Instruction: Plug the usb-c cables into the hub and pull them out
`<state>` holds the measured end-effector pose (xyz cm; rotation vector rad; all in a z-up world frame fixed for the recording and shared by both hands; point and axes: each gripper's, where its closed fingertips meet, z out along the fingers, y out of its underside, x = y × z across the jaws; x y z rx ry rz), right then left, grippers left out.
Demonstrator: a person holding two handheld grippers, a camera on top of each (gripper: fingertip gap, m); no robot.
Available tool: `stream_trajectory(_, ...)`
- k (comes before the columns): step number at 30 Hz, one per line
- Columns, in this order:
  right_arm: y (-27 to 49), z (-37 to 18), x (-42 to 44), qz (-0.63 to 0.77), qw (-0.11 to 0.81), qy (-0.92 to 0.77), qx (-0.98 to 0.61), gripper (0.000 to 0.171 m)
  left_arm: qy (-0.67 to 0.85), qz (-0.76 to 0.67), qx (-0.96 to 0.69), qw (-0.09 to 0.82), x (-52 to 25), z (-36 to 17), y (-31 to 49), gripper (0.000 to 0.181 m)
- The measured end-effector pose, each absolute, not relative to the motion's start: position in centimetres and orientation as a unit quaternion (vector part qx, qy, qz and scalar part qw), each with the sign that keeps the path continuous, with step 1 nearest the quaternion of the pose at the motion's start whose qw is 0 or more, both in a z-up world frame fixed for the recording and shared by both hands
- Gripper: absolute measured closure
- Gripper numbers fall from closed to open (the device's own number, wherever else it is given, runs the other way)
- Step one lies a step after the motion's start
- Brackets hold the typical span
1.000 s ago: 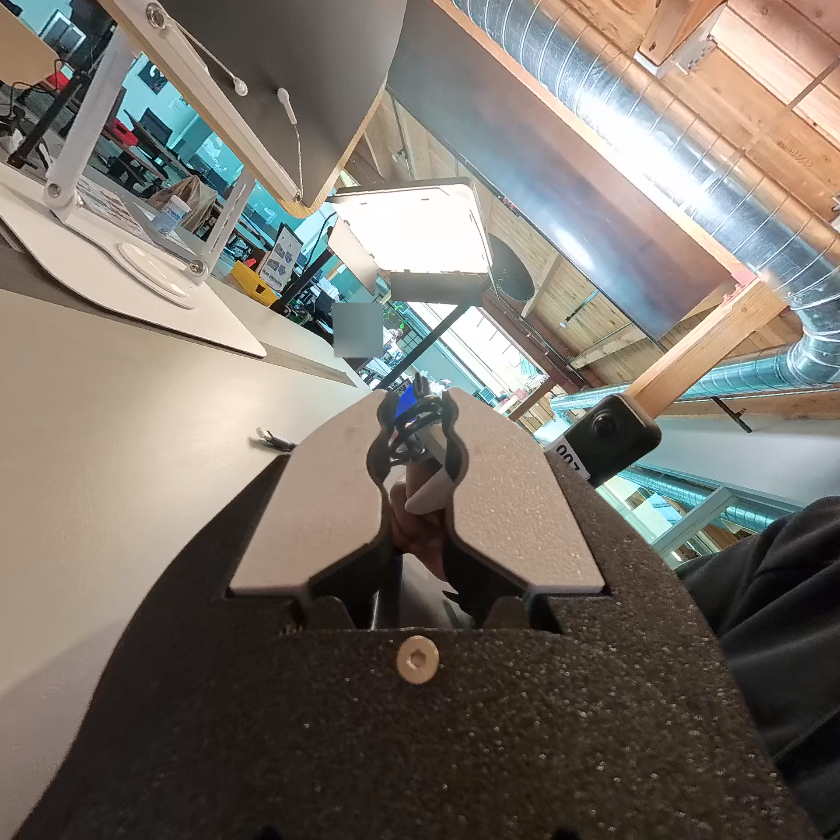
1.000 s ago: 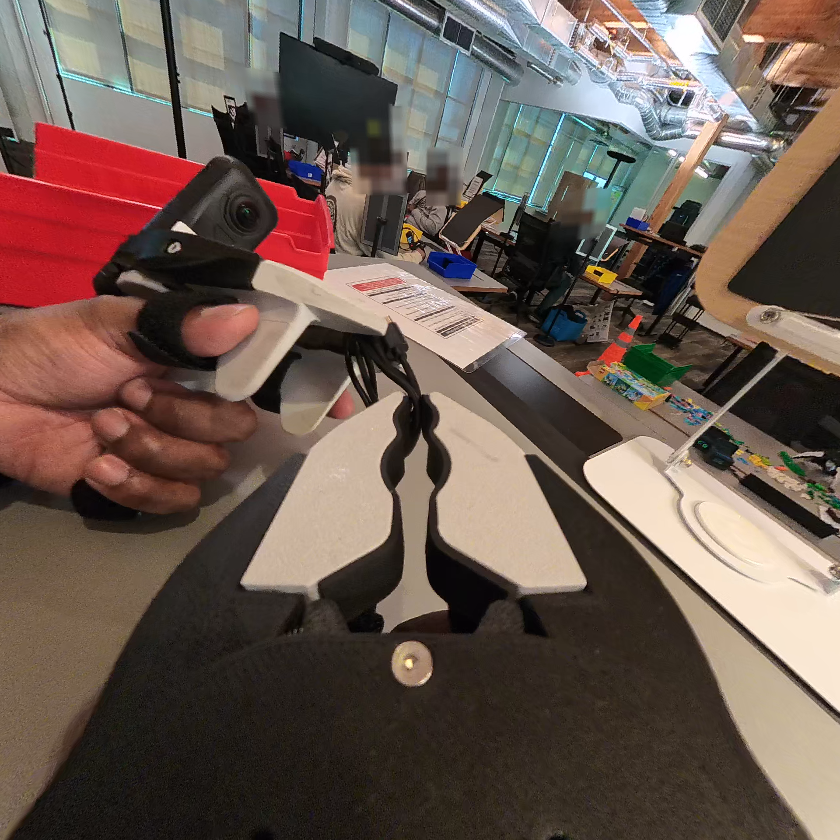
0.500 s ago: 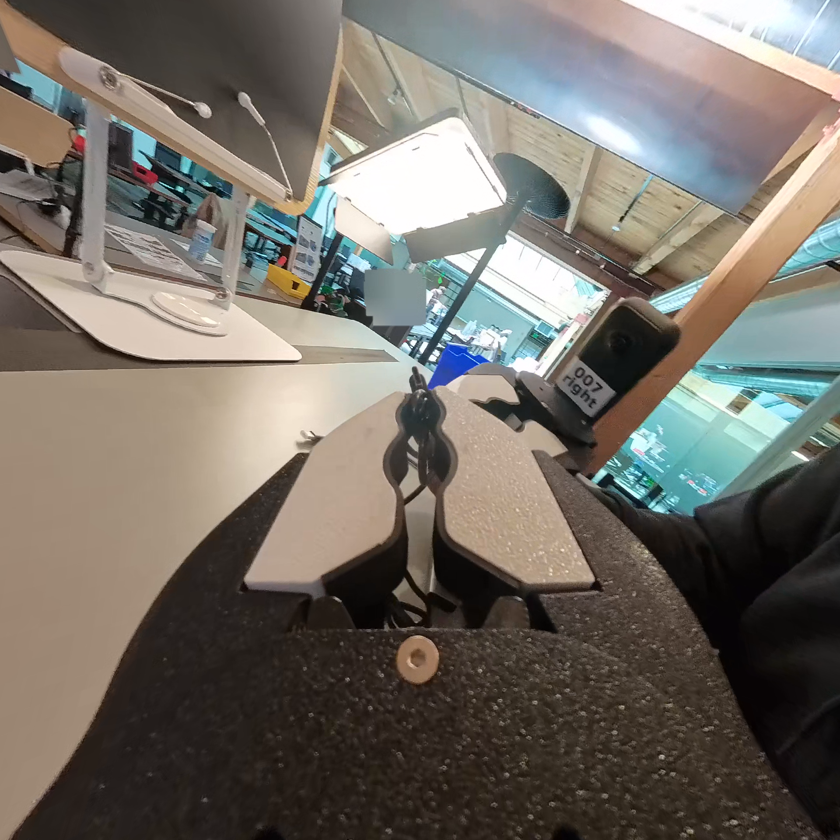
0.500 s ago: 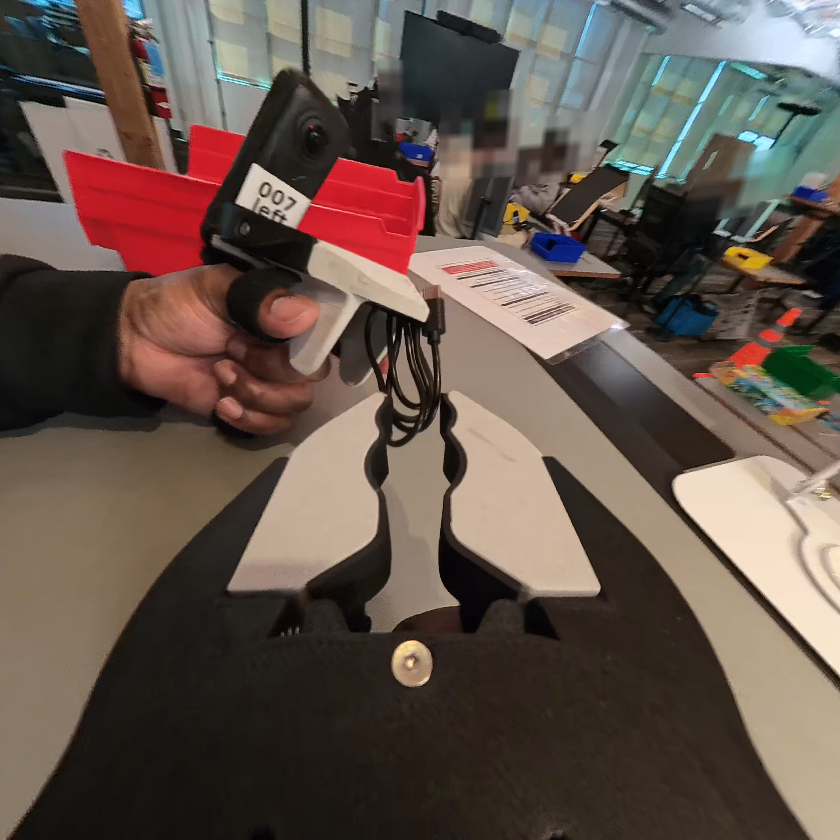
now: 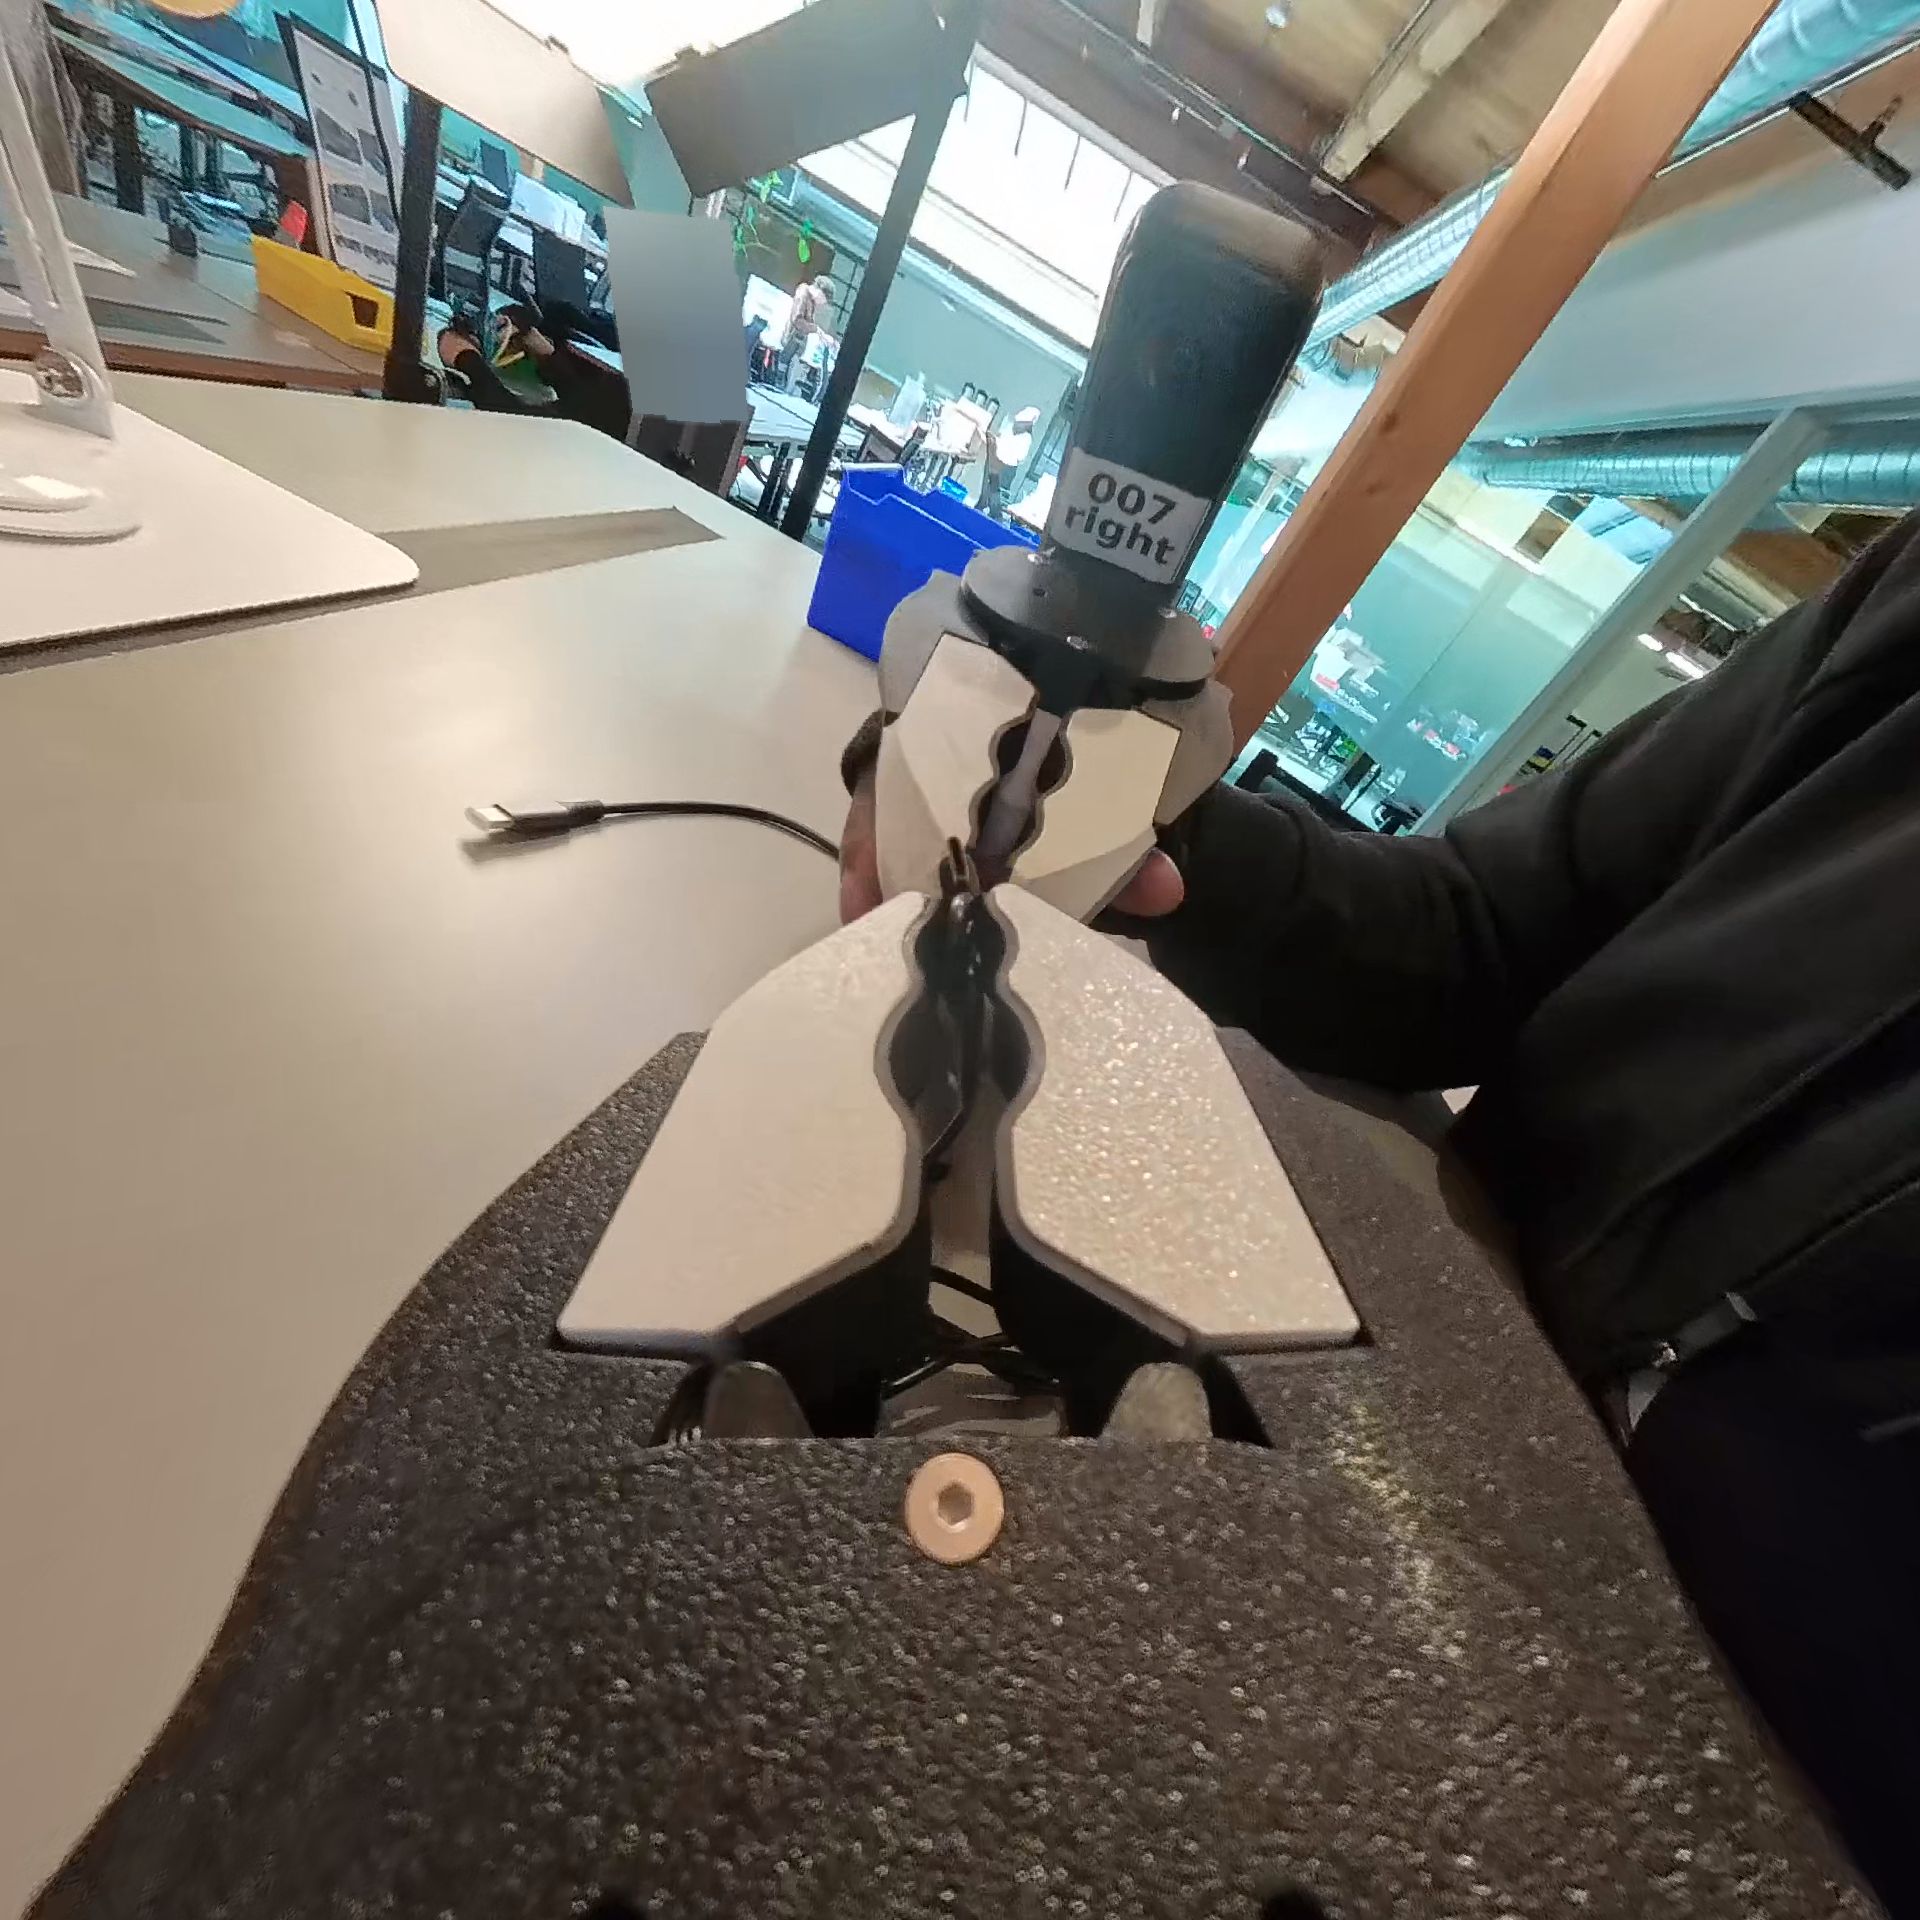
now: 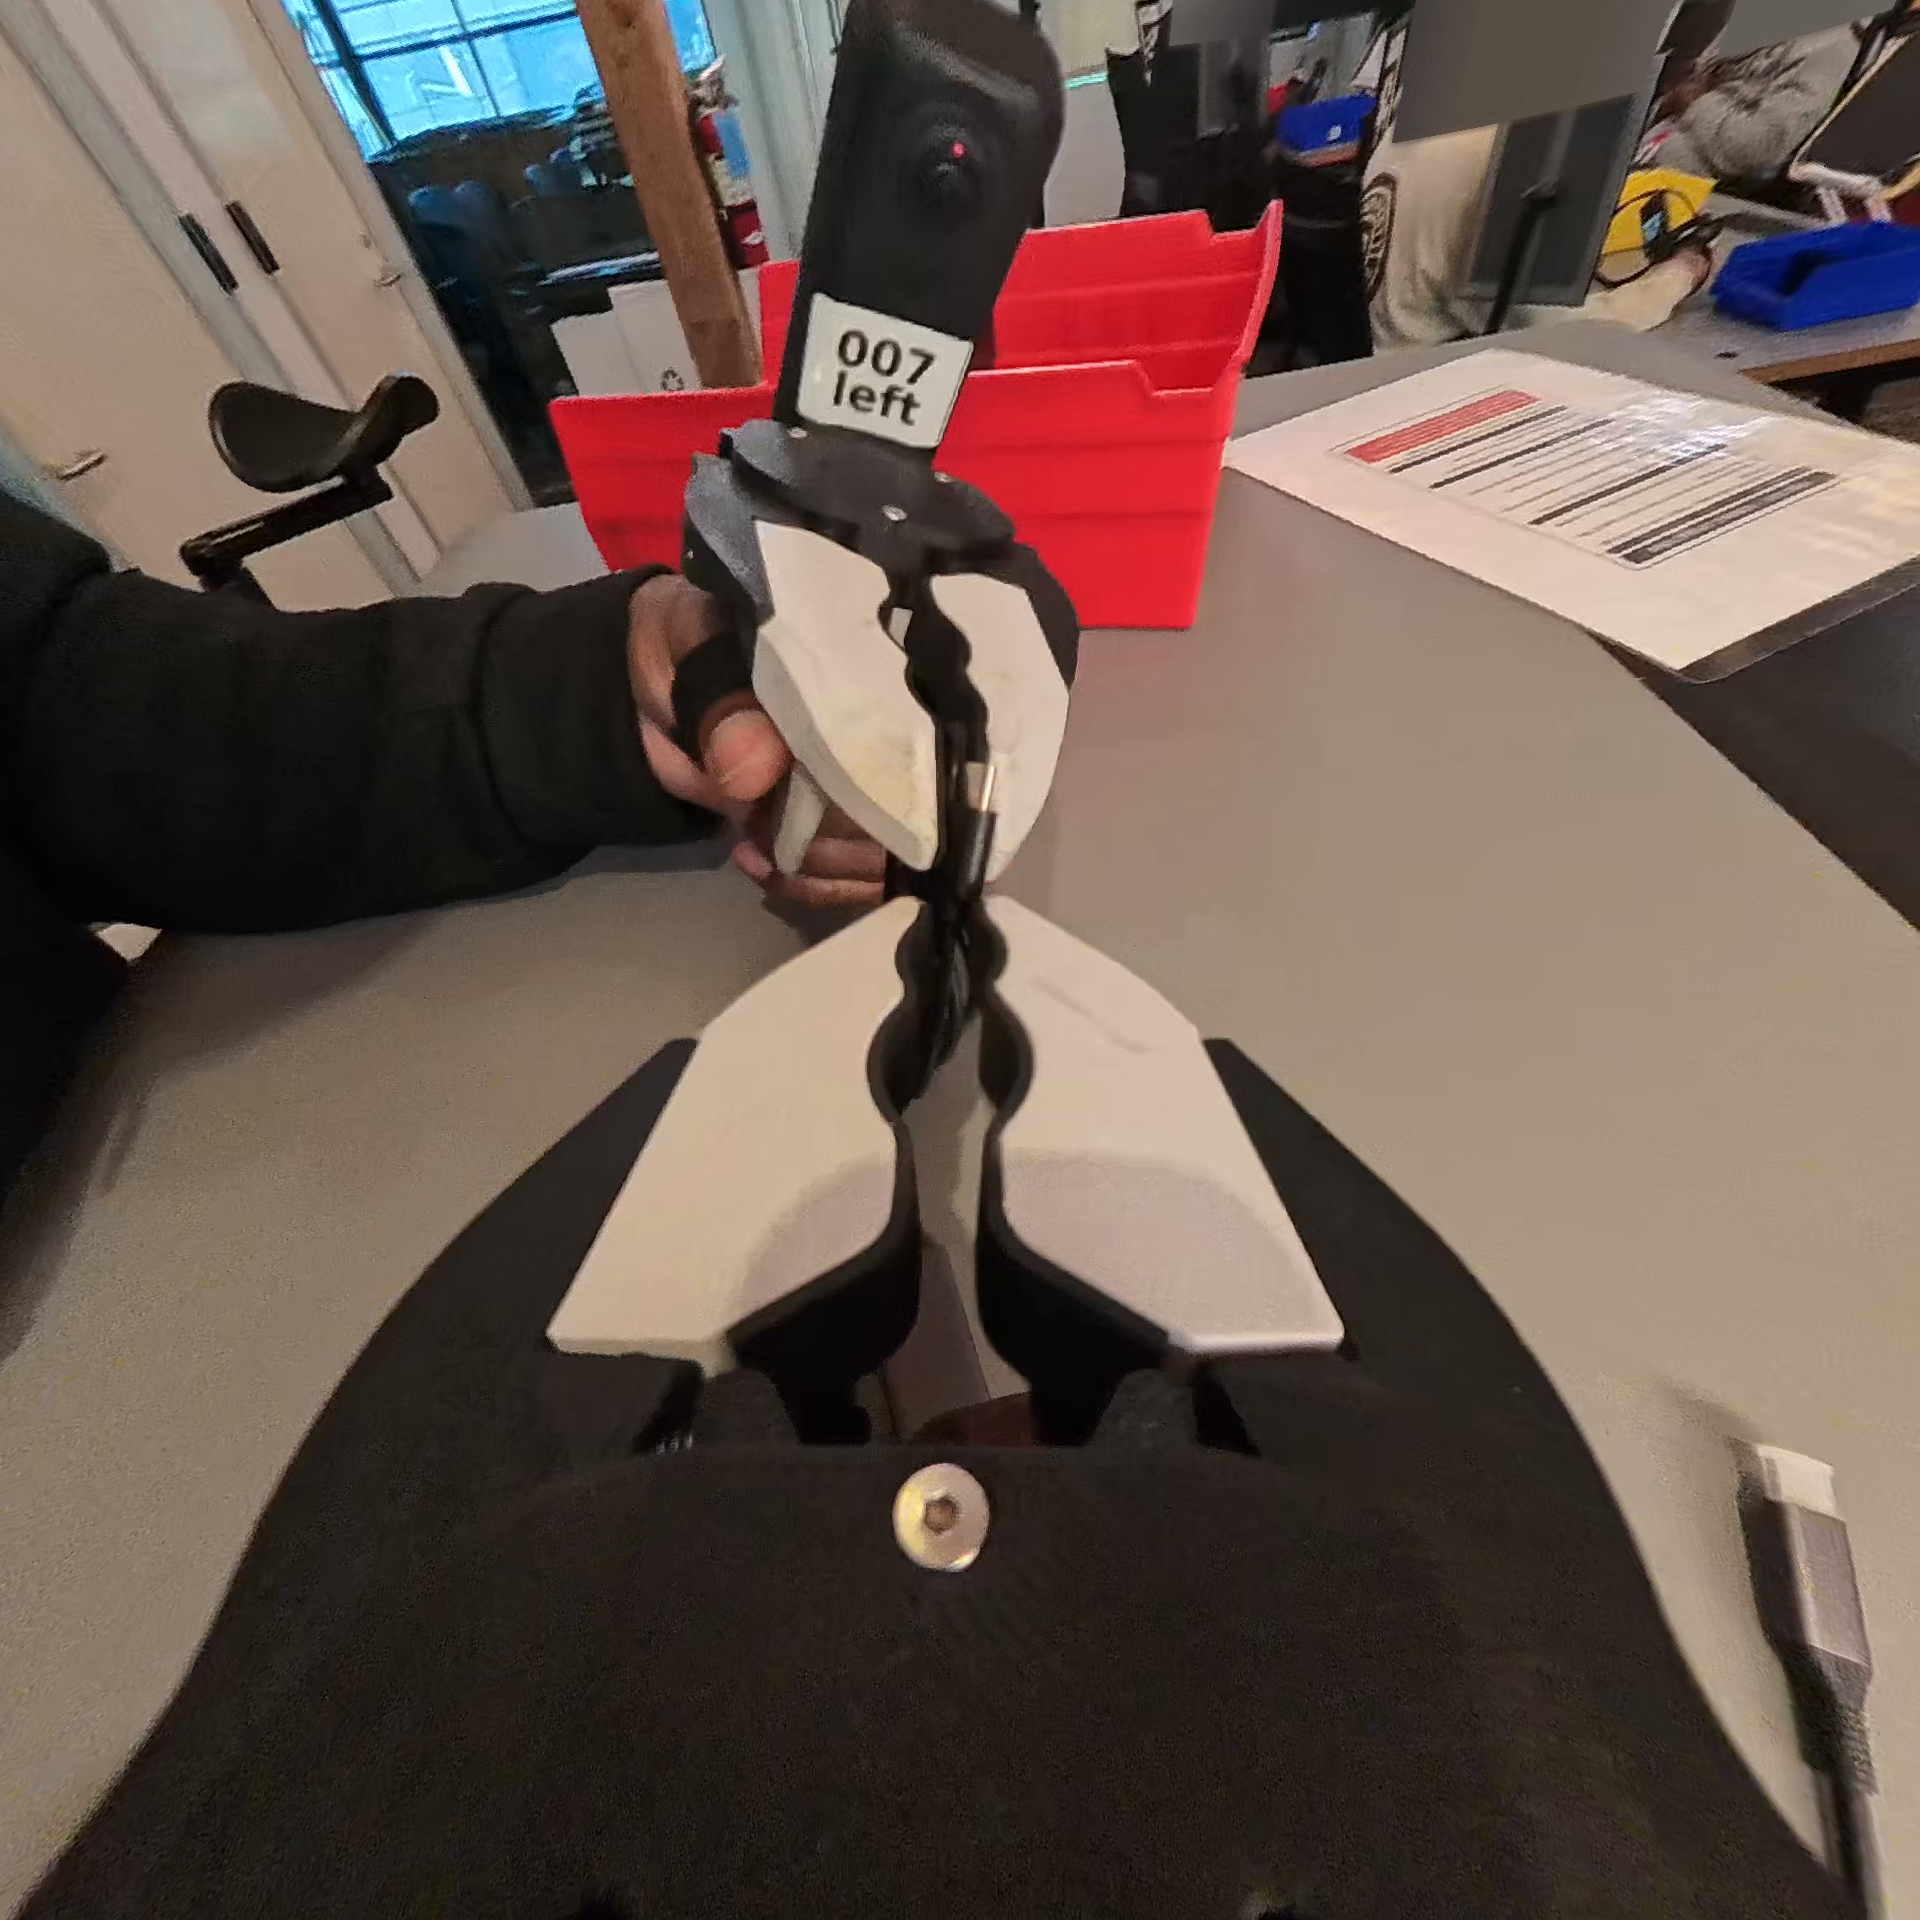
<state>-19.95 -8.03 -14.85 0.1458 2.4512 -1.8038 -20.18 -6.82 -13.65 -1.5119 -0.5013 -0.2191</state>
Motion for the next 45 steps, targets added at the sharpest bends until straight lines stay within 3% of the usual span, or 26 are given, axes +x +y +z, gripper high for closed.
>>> stream_trajectory(13,-8.2,-13.8,-21.3,-0.634,0.079,0.759,0.125,0.167,-0.253,-0.125,-0.668,0.689,-20.5,-14.0,-7.6,0.173)
stream_trajectory(21,-9.1,-14.4,-21.1,-0.631,0.084,0.757,0.148,0.167,-0.290,-0.085,-0.651,0.696,-22.0,-13.9,-8.8,0.149)
stream_trajectory(45,-9.4,-14.0,-21.3,-0.649,0.036,0.738,0.181,0.167,-0.293,-0.048,-0.646,0.703,-22.2,-13.3,-7.9,0.158)
